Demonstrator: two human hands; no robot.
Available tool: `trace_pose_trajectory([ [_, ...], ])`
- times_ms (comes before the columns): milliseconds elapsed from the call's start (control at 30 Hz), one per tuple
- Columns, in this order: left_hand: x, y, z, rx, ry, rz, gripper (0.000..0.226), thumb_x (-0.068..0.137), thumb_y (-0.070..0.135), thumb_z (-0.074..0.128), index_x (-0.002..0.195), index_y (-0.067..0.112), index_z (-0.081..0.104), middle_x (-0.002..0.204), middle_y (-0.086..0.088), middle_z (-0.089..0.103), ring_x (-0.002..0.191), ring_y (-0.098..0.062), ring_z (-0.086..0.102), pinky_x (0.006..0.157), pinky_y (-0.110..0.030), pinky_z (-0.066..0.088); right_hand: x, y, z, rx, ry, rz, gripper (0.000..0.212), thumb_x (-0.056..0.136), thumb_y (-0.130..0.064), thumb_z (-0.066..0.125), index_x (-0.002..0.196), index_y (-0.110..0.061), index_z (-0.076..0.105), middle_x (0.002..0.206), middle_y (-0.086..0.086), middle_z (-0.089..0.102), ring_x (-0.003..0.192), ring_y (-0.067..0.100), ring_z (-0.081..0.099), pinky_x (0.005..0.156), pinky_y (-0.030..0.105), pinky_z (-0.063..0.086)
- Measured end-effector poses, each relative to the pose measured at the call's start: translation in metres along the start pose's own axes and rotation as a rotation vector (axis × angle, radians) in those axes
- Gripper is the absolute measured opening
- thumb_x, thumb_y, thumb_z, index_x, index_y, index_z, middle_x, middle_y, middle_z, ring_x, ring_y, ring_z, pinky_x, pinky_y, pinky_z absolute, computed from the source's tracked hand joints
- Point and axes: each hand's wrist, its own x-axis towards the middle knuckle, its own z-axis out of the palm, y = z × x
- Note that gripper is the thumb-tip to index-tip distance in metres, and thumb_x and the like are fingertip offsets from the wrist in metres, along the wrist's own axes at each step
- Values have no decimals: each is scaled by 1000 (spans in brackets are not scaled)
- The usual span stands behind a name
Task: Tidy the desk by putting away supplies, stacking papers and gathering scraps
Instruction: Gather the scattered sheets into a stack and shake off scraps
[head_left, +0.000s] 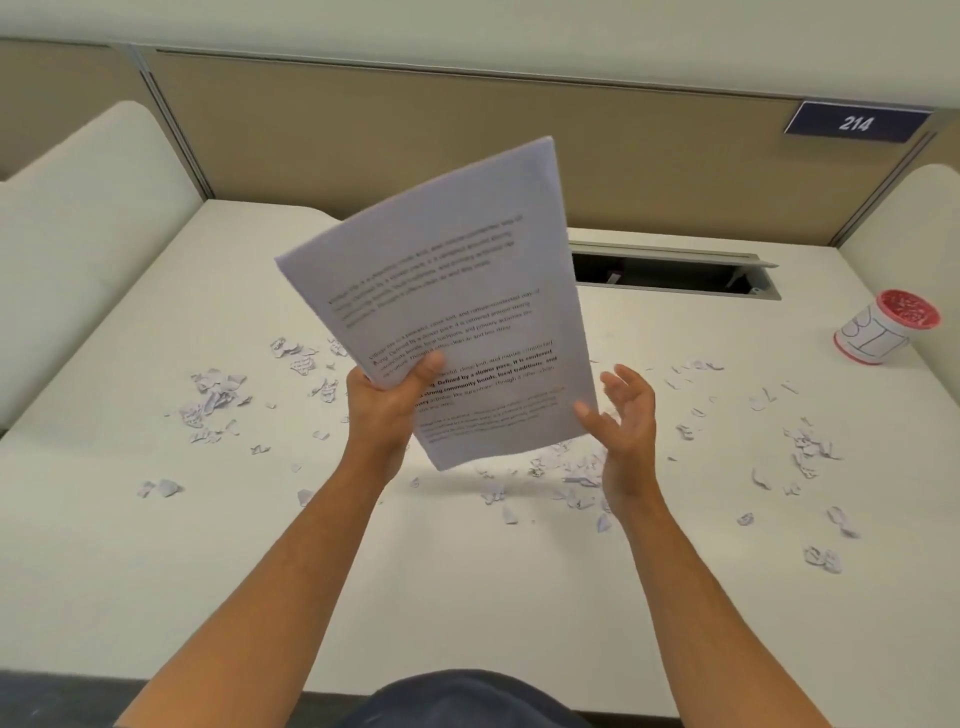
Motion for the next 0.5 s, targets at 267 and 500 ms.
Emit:
trace_pose_trajectory([
  [267, -4, -12, 22, -228, 7, -70, 28, 89, -1, 64, 108, 18, 70, 119, -11, 69, 116, -29, 63, 101, -52, 47, -19, 8, 26, 546, -347, 167, 57, 80, -3, 66, 132, -18, 49, 125, 7, 63, 123, 27, 55, 107, 47, 40],
  [500, -8, -21, 25, -275, -116, -168, 37, 89, 4, 64, 125, 14, 60, 129, -14, 63, 120, -31, 60, 100, -49, 48, -10, -8, 31, 471, -175, 93, 57, 73, -15, 76, 126, -18, 56, 124, 5, 66, 118, 23, 60, 101, 42, 49],
])
